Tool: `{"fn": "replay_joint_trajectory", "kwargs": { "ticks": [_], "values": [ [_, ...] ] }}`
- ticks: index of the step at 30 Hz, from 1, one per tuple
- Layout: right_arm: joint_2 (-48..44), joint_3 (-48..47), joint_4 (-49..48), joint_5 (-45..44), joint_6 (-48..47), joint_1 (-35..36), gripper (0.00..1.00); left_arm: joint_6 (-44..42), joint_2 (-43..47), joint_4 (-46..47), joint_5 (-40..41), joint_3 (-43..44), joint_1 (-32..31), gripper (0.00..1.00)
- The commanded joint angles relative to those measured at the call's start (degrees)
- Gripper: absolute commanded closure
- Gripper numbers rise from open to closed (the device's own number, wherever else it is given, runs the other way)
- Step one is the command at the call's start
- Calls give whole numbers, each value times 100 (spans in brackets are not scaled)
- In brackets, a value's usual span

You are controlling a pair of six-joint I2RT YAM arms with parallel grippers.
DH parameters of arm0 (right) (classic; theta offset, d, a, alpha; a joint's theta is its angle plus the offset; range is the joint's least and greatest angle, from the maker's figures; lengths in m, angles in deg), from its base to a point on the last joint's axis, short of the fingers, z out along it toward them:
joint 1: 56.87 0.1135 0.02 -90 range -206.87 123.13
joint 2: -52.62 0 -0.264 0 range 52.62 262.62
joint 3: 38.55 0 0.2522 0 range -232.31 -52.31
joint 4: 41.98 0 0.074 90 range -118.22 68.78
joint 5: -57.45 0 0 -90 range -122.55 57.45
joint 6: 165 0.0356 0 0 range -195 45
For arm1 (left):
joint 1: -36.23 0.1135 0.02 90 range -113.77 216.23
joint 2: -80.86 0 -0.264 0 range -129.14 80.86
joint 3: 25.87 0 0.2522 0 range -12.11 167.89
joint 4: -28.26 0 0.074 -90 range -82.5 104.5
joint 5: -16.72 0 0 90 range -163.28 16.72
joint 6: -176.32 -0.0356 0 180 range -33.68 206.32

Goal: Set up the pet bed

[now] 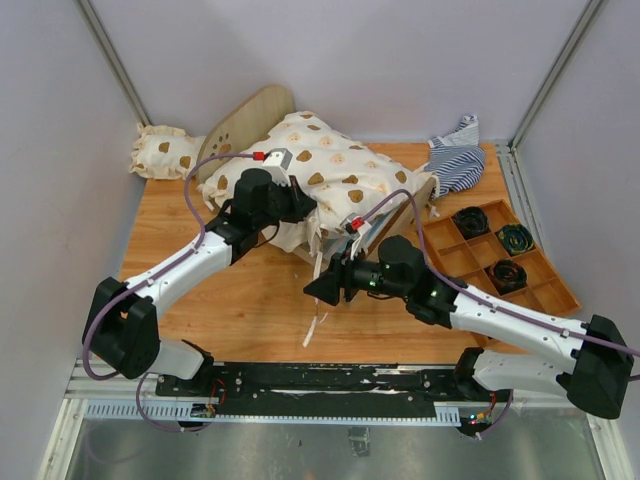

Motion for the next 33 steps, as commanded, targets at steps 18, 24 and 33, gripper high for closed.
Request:
{"fn": "replay_joint_trajectory", "kwargs": {
  "ticks": [18,24,33],
  "values": [
    [-678,-756,4163,-5255,1718,197,42,14,228,416,107,-560,75,100],
    [-401,-1390,4527,-6100,1777,-184,41,-27,384,390,103,-431,77,100],
    [417,-1434,3871,-4793,1473,-1854,46,301,502,871,-591,-683,75,100]
  ]
}}
